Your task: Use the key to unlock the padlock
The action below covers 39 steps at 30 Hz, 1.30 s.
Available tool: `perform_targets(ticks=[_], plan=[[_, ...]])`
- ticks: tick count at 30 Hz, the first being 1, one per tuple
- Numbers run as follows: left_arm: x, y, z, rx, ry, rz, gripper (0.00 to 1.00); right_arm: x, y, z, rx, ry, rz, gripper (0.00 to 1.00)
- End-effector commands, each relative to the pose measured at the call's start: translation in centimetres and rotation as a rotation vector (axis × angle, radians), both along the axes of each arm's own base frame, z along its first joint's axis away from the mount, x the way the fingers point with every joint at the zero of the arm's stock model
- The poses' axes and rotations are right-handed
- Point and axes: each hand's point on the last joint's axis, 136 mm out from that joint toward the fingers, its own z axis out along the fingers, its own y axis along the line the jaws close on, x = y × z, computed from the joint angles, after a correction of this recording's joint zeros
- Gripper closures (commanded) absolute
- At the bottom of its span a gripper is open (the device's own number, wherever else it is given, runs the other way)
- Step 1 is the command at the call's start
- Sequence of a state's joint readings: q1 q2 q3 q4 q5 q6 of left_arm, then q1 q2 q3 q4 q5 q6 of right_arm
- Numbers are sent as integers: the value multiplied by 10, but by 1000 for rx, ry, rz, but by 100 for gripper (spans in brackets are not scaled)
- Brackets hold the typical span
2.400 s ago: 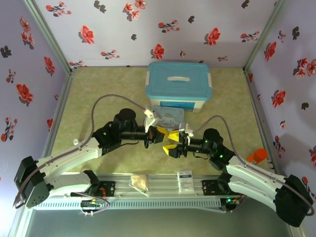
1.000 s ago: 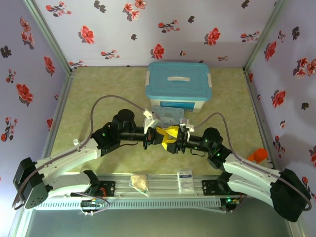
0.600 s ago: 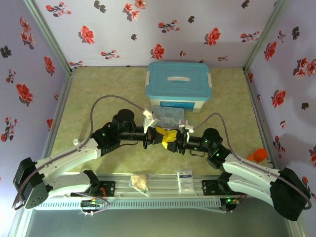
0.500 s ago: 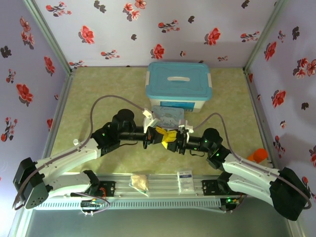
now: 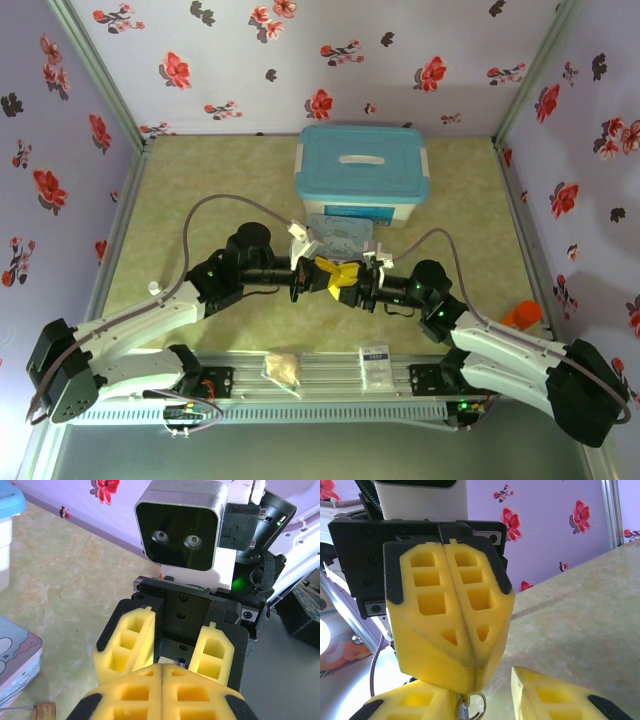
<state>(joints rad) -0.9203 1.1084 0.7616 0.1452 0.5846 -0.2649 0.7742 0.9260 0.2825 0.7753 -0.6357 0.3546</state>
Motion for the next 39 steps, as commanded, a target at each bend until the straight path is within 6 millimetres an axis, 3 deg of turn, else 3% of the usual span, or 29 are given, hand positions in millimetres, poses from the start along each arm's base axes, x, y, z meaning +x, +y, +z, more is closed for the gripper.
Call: perform_targets(ticks=[1, 5, 11, 16, 22, 35, 39], plan=[[-3, 1, 11, -56, 0, -11, 100, 1, -2, 8, 46, -10, -12, 69], [0, 3, 13, -81, 3, 5, 100, 2, -5, 8, 61, -5, -26, 68], [16, 11, 32, -215, 26, 114, 100, 2, -12, 19, 160, 4, -55, 40], [24, 18, 52, -364, 62, 175, 100, 13, -14, 30, 222, 67, -93, 28], [33, 20, 62, -436, 115, 219, 100, 19, -8, 46, 327, 170, -48, 28], [38, 25, 52, -399, 125, 273, 100, 27, -2, 53, 351, 204, -50, 36], [37, 25, 54, -403, 123, 265, 100, 28, 1, 56, 356, 195, -39, 48]])
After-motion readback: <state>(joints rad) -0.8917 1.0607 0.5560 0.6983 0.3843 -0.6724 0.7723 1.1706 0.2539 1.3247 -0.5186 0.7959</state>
